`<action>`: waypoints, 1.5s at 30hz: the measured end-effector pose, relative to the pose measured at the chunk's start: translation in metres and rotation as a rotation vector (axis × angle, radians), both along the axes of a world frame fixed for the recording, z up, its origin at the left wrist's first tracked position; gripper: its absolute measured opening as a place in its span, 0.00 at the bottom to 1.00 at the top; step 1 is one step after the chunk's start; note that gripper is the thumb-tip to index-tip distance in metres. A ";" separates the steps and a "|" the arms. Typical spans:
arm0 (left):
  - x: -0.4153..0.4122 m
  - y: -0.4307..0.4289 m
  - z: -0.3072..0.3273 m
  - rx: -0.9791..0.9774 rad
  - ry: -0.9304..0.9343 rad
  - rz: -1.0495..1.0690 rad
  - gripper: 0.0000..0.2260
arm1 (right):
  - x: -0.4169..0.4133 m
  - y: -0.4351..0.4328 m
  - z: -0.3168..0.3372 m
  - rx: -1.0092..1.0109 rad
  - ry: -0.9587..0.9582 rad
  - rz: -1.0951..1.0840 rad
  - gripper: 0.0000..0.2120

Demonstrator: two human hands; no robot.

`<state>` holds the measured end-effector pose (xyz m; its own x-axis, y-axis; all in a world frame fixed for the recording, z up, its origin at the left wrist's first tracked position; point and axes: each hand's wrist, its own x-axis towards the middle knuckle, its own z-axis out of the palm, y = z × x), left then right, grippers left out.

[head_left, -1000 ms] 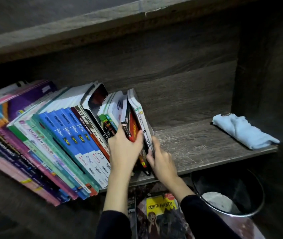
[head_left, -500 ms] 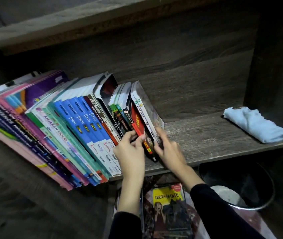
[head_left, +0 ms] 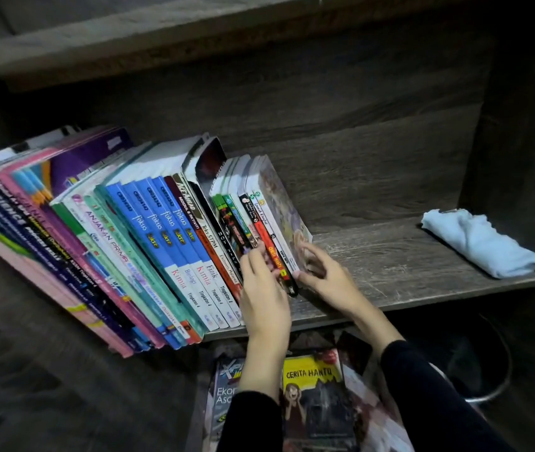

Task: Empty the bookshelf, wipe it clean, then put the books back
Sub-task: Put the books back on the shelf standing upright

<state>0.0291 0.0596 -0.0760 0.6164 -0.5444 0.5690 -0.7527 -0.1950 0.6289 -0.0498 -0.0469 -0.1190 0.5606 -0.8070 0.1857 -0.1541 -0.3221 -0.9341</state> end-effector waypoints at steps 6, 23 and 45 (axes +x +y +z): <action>0.006 0.000 -0.002 0.026 0.030 -0.041 0.23 | 0.010 -0.013 -0.003 0.029 0.083 0.091 0.38; 0.005 -0.013 -0.013 -0.010 -0.160 0.128 0.20 | 0.008 -0.015 -0.015 -0.066 0.100 -0.043 0.33; -0.003 0.054 -0.070 0.302 -0.368 -0.241 0.04 | -0.069 0.078 -0.069 -0.836 0.212 -0.409 0.11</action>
<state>0.0266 0.1141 -0.1460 0.2433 -0.8187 0.5202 -0.9586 -0.1212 0.2576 -0.1188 0.0316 -0.1880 0.3528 -0.6001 0.7180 -0.5421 -0.7565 -0.3659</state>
